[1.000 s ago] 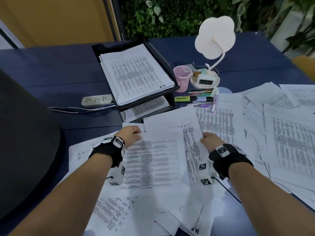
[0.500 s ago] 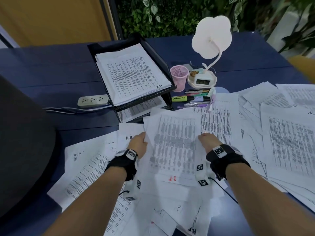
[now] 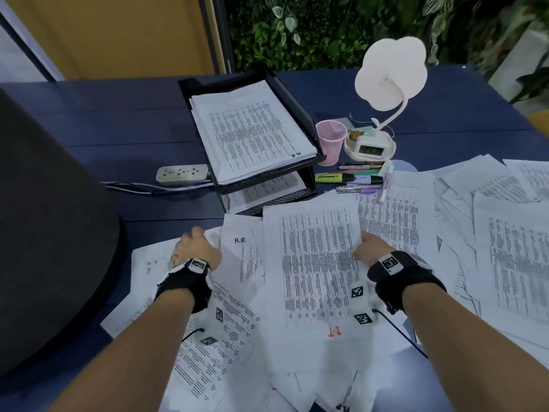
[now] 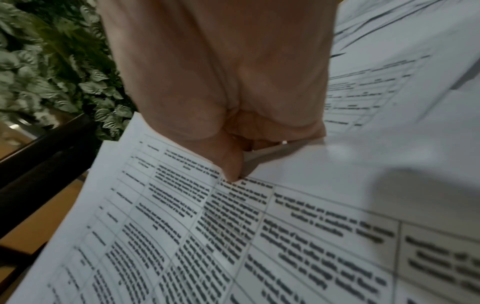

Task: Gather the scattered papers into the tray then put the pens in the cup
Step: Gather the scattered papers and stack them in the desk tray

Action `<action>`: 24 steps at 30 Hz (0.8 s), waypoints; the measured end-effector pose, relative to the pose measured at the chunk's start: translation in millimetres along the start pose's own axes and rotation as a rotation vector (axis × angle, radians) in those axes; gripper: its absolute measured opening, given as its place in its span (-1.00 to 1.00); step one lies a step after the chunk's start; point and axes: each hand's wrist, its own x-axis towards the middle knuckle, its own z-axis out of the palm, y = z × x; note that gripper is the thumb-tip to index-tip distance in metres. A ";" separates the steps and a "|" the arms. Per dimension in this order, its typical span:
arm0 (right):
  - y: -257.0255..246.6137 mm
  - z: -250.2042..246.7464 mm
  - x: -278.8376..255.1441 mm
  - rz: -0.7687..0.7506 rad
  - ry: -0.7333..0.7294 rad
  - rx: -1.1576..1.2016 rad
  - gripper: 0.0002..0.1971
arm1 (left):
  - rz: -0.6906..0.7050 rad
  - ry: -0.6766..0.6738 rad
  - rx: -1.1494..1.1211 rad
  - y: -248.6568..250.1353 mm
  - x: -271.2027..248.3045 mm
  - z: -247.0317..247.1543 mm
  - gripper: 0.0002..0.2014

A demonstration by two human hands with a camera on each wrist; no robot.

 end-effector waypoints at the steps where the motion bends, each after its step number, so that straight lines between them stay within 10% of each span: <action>1: -2.7 1.5 1.3 -0.029 -0.006 0.016 -0.55 | -0.038 -0.029 0.012 -8.3 3.1 -1.1 -0.51; 11: -28.1 25.4 0.4 -0.066 0.031 0.015 -0.48 | 0.047 -0.214 0.287 -47.4 15.2 -18.7 -0.04; 24: -29.2 22.8 1.3 -0.030 0.013 0.000 -0.47 | 0.028 -0.232 0.255 -43.4 21.0 -27.2 -0.09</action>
